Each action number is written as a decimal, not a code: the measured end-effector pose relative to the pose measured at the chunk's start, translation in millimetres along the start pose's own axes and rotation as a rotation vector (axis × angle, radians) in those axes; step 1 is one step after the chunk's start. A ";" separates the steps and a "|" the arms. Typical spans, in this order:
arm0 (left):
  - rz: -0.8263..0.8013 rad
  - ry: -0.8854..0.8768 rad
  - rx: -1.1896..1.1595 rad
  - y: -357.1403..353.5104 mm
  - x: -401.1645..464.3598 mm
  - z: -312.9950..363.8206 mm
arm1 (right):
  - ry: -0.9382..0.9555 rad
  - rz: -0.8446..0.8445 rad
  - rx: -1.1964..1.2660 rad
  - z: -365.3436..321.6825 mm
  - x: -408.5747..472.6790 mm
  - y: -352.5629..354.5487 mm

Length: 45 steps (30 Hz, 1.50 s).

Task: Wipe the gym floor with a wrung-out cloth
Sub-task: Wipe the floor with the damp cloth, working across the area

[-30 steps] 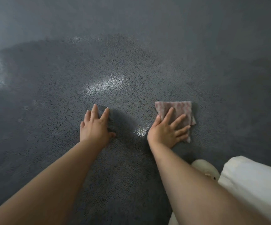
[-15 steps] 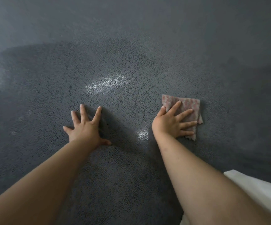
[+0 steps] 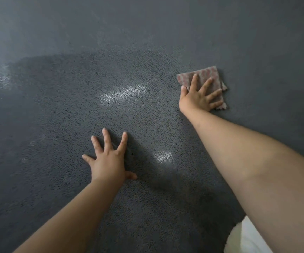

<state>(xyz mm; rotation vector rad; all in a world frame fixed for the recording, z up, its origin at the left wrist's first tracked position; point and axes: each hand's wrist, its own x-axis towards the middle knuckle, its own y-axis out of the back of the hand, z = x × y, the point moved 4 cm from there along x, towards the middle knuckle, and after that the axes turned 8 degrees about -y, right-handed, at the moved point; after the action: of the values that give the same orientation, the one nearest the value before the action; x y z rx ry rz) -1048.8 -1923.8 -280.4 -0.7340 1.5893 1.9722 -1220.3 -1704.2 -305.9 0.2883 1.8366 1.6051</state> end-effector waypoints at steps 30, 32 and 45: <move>0.096 -0.162 0.029 -20.0 -24.7 -19.9 | 0.606 -0.025 -0.204 6.3 -103.7 -27.0; 0.097 -0.175 0.047 -26.3 -34.3 -24.3 | 0.447 -0.016 -0.171 46.4 -91.6 -24.8; 0.056 -0.062 0.120 -62.9 -96.7 -44.0 | -0.216 0.018 0.105 173.6 -178.6 -59.1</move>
<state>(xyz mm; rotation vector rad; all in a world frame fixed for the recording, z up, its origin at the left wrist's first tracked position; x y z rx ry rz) -931.3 -1959.3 -266.7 -0.5813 1.6908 1.9008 -965.3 -1681.2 -304.2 0.5057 1.7582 1.4308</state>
